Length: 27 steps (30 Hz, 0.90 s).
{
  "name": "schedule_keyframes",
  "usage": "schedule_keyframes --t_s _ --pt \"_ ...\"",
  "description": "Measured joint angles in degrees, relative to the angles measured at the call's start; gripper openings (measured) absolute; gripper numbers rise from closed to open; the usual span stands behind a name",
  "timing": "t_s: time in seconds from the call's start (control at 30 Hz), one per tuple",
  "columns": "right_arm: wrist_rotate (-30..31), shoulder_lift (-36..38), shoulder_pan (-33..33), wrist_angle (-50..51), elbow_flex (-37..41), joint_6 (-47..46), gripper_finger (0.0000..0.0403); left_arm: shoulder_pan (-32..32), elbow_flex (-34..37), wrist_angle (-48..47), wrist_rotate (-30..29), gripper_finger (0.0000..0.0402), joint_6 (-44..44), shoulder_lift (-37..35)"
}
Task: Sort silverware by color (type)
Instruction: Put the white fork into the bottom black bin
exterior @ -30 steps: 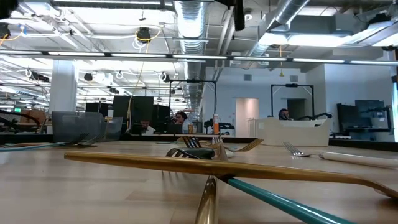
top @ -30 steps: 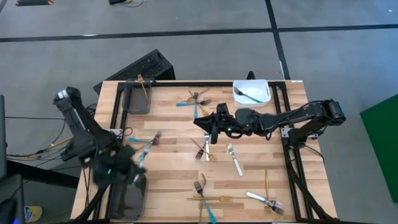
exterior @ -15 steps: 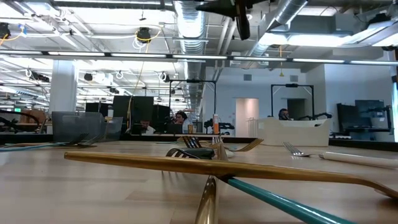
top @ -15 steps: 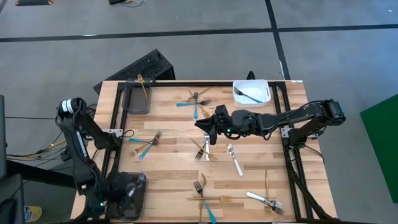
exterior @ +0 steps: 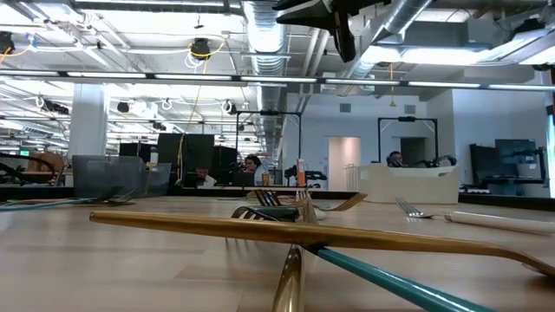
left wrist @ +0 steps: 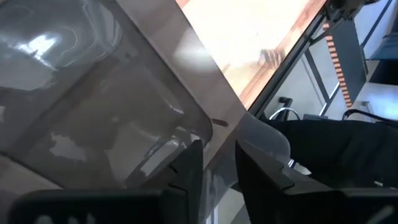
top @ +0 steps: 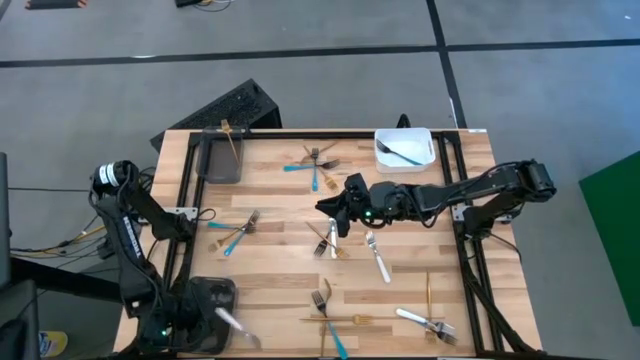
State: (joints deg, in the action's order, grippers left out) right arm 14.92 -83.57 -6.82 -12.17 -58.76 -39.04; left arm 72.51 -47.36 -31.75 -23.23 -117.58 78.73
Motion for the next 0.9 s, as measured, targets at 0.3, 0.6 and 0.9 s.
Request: schedule_keyframes --t_s 0.3,0.6,0.9 --pt "0.0 0.0 -2.1 7.3 0.0 -6.0 0.0095 -0.6 -2.1 -6.2 -0.2 0.0150 3.5 -6.0" --pt "0.6 1.4 -4.3 23.3 -0.1 -16.2 0.0095 -3.6 -2.2 -11.1 -9.5 0.0165 12.6 -16.0" --pt "1.7 0.7 -11.0 33.0 0.0 -23.3 0.0095 -20.5 -2.2 -6.4 -7.0 0.0164 44.3 -15.2"
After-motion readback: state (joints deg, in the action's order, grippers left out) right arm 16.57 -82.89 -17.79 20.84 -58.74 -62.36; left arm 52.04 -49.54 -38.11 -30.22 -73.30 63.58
